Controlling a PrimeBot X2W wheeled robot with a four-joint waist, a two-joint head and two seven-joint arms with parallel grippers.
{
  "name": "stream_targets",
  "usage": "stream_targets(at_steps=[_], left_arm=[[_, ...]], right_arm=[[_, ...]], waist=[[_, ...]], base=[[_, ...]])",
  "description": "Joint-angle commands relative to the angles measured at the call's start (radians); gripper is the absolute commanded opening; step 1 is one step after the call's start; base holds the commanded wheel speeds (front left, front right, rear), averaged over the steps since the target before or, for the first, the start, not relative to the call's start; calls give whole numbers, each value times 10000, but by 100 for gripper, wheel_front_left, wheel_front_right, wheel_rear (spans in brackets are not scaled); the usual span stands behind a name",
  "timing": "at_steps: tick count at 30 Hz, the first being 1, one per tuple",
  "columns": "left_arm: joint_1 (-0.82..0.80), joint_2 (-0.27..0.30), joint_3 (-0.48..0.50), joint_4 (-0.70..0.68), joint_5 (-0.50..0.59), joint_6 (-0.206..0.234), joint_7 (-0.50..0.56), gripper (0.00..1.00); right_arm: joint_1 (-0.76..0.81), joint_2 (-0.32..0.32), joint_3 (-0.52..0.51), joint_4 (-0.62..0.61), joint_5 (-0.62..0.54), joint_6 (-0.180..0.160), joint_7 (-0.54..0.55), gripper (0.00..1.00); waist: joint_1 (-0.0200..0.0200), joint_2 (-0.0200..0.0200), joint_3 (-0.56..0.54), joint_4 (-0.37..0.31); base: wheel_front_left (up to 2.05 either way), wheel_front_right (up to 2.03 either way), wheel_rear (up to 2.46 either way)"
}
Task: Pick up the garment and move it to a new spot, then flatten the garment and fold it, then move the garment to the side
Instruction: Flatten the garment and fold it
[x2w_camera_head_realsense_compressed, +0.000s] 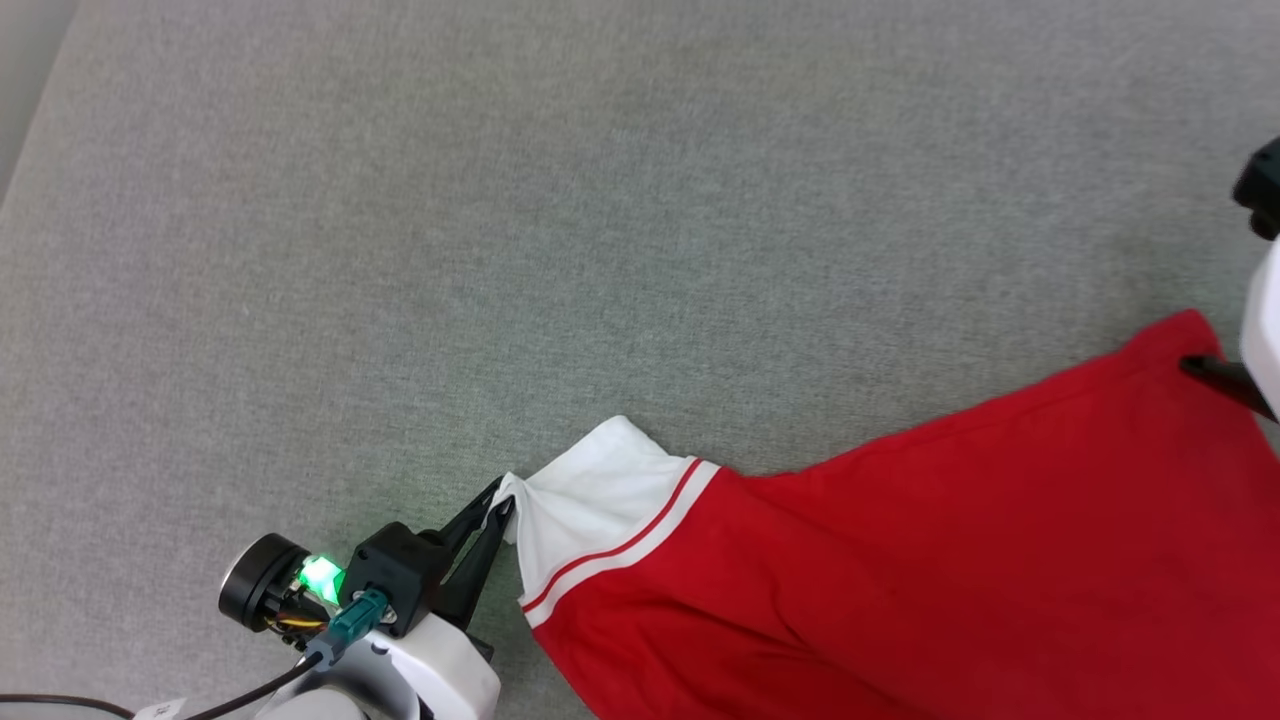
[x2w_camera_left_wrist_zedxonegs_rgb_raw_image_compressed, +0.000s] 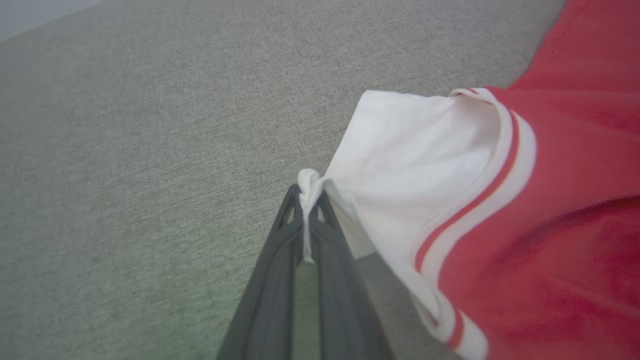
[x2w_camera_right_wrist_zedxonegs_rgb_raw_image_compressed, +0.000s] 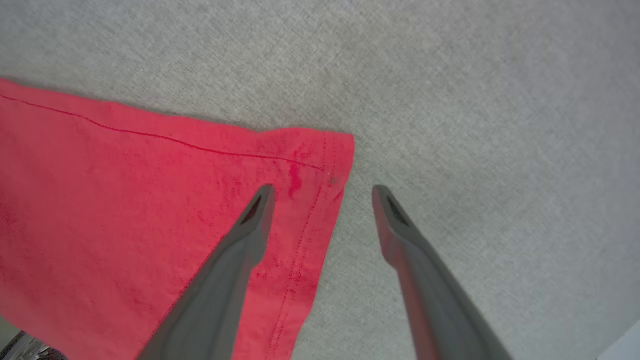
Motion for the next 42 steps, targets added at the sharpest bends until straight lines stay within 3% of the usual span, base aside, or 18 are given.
stream_targets(at_steps=[1, 8, 12, 13, 14, 30, 42], left_arm=[[-185, -58, 21, -17, 66, 25, -41, 0], [-387, -227, 30, 82, 104, -13, -100, 0], [-411, -288, 27, 201, 52, -33, -143, 0], [-400, -298, 28, 248, 23, -43, -142, 0], [-384, -308, 29, 288, 4, -57, -163, 0], [-576, 143, 514, 354, -105, 50, -460, 0], [-3406, 922, 1461, -359, 620, -417, 384, 0]], right_arm=[[-289, 220, 224, 341, -145, -8, 111, 100], [-244, 733, 1287, 1355, -358, -8, -88, 100], [-105, 711, 1974, 1628, -219, -8, -344, 100], [-124, 687, 2097, 1609, -163, -8, -489, 43], [-179, 687, 2140, 1596, -61, -8, -654, 0], [-1195, 130, 2191, 1046, 296, -8, -4762, 0], [-2235, 628, 1078, 1055, -558, -8, -7168, 0]], waist=[[-1, 0, 301, 169], [-1, 0, 694, 332], [-1, 0, 725, 314], [-1, 0, 678, 289], [-1, 0, 608, 255], [-1, 0, -1817, -725], [-1, 0, -1933, -1365]], base=[[0, 0, 0], [0, 0, 0], [0, 0, 0], [0, 0, 0], [0, 0, 0], [0, 0, 0], [0, 0, 0]])
